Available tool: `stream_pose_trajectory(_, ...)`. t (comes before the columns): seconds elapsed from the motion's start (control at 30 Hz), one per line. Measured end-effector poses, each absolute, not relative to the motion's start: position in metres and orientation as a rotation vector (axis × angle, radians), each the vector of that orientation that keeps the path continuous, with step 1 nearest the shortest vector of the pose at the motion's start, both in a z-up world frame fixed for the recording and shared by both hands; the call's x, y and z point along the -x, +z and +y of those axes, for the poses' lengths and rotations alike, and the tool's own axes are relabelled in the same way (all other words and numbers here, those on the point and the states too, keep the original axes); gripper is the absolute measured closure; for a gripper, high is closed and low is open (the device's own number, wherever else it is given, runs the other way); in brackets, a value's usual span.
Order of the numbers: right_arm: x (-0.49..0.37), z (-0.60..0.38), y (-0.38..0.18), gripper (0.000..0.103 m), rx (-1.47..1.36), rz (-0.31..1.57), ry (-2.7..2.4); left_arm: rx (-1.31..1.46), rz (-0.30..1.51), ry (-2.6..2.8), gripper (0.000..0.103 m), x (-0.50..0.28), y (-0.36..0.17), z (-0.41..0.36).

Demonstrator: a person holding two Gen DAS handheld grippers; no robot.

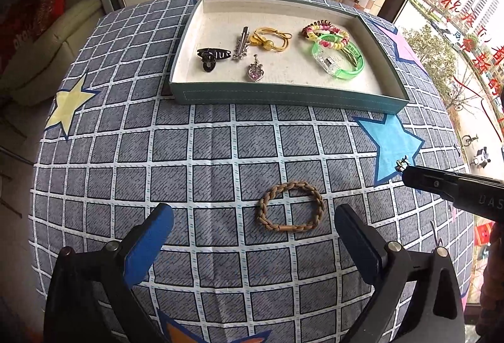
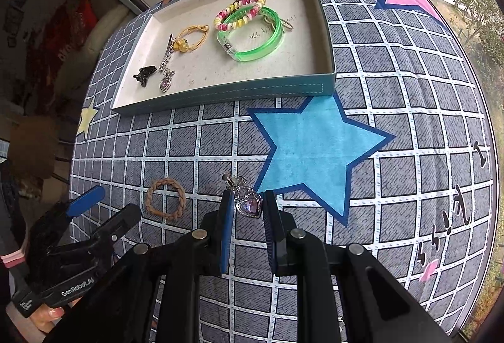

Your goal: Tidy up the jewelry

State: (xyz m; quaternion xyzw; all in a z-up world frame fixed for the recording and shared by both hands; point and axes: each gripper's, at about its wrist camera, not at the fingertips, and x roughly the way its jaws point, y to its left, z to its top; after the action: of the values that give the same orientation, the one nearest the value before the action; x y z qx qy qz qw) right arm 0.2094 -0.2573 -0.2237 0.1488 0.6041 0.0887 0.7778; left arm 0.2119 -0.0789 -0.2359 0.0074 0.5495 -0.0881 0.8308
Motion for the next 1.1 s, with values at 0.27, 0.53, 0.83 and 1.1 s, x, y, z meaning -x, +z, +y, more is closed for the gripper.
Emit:
stream_pose_trajectory(0.27, -0.204, -0.262, -0.223, 0.083, -0.339, 1.306, 0.191, -0.066, 1.245, -0.143, 0.006, -0.223, -0.263, -0.077)
stream_pose_trajectory(0.53, -0.198, -0.264, -0.223, 0.083, -0.349, 1.306, 0.197, -0.118, 1.262, -0.206, 0.055, -0.222, -0.274, -0.092)
stream_pose_trajectory(0.83, -0.198, -0.264, -0.216, 0.083, -0.356, 1.289, 0.206, -0.029, 1.24, -0.277, 0.086, -0.219, -0.258, -0.091)
stream_pose_trajectory(1.1, -0.21, -0.265, -0.196, 0.083, -0.365, 1.244, 0.22, 0.035, 1.15, -0.301, 0.086, -0.233, -0.213, -0.08)
